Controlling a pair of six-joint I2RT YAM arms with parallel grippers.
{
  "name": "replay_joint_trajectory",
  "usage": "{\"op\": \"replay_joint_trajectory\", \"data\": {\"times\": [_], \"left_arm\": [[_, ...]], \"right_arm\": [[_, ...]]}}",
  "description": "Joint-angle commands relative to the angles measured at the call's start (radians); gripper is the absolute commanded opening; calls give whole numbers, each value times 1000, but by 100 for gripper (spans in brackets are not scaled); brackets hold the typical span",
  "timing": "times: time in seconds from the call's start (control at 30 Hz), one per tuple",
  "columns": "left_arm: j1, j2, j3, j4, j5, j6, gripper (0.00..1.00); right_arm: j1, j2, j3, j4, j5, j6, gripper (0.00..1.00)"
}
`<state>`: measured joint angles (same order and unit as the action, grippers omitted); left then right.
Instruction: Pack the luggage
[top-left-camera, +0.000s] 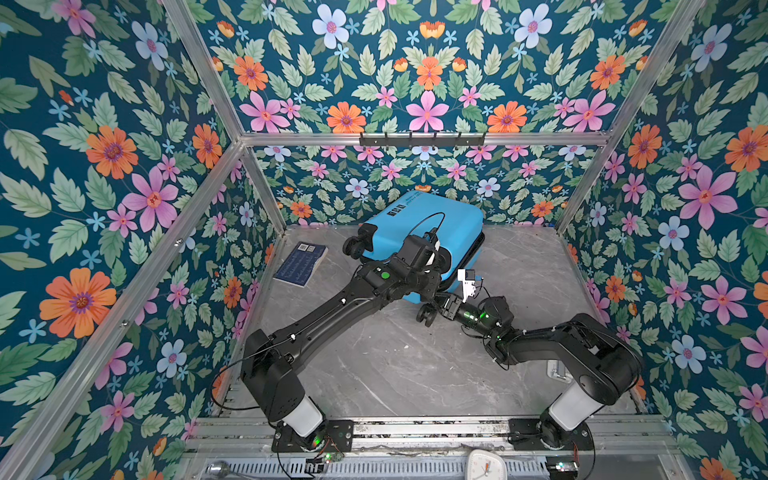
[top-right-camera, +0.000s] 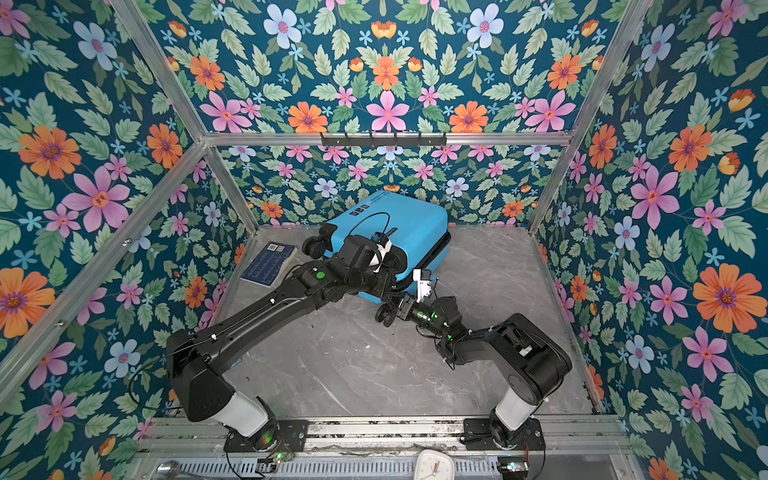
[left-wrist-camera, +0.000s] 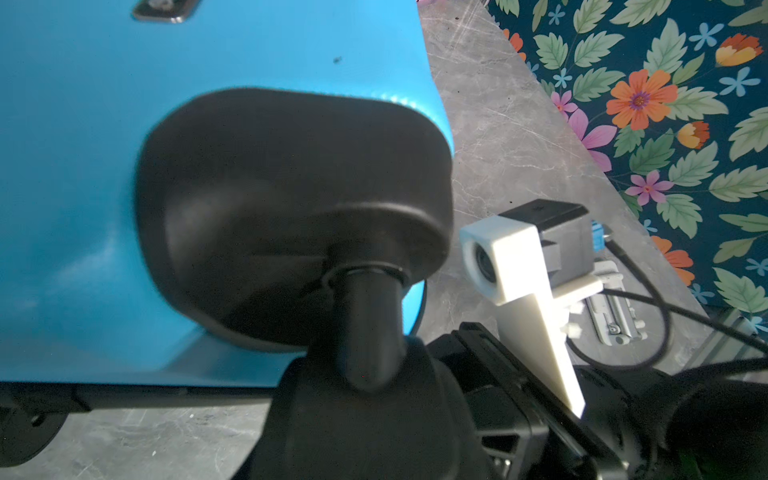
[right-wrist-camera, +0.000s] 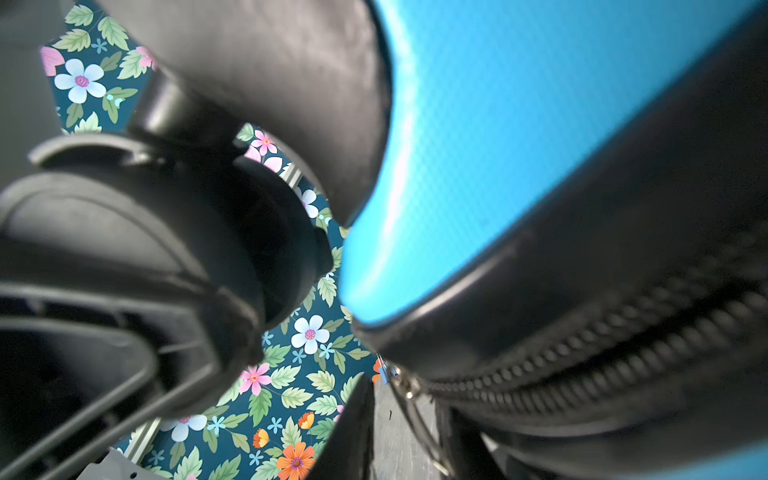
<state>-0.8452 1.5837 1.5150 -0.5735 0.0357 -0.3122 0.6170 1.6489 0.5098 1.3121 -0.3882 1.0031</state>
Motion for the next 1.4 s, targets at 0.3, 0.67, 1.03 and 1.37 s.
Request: {"op": "replay_joint_trajectory", "data": {"times": [0.3, 0.67, 1.03, 1.37], "left_arm": [[-5, -36, -30, 141, 23, 17, 0], [-3, -94, -95, 129, -23, 11, 0], [-3, -124, -136, 110, -46, 11, 0], [-3, -153, -179, 137, -22, -6, 0]], "right_arm": [[-2, -23, -5, 110, 40, 5, 7], [-31, -2, -46, 110, 70, 73, 0], [-42, 35, -43, 94, 63, 100, 0], [-30, -154, -12, -244, 161, -34, 0]]}}
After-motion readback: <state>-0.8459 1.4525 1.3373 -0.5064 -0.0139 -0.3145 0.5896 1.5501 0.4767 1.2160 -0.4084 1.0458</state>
